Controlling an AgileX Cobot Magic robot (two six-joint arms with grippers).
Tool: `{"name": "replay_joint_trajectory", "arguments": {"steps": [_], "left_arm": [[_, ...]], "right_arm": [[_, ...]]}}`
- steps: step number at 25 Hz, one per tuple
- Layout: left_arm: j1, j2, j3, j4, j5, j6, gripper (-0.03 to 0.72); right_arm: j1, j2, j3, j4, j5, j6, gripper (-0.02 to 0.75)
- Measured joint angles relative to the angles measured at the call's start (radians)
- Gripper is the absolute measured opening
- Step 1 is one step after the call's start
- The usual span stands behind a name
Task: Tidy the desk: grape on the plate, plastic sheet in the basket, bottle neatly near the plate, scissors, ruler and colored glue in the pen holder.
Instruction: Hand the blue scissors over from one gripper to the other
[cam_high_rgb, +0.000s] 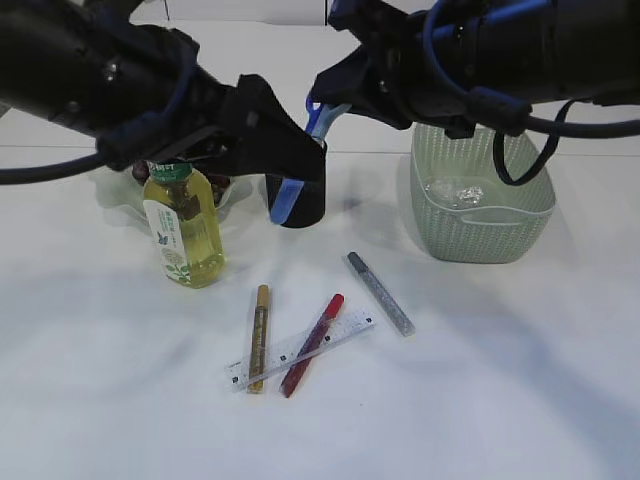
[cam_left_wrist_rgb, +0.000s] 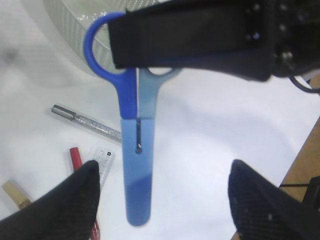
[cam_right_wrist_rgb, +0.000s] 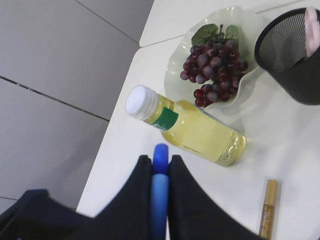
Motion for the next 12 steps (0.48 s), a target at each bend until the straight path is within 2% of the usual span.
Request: {"name": "replay_joint_trajectory", "arguments": {"steps": [3,6,9,12], "left_arm": [[0.018,-0.029,0.000,0.027,0.047,0.002,0.524],[0.060,-0.043,0.000,0.064,0.091,-0.015,0.406],[0.119,-0.041,0.000,0.133,0.123,-0.065,0.295],[0.182,-0.041,0.000,0.214,0.150,-0.155,0.253]], "right_arm": [[0.000,0.025,-0.009,0.002,-0.014,-0.041,0.053],[0.000,0.070,-0.042,0.005,-0.018,-0.070,0.053],[0.000,0.114,-0.100,0.005,-0.018,-0.113,0.053],[0.000,0.158,-0.173,0.006,-0.018,-0.172,0.053]]}}
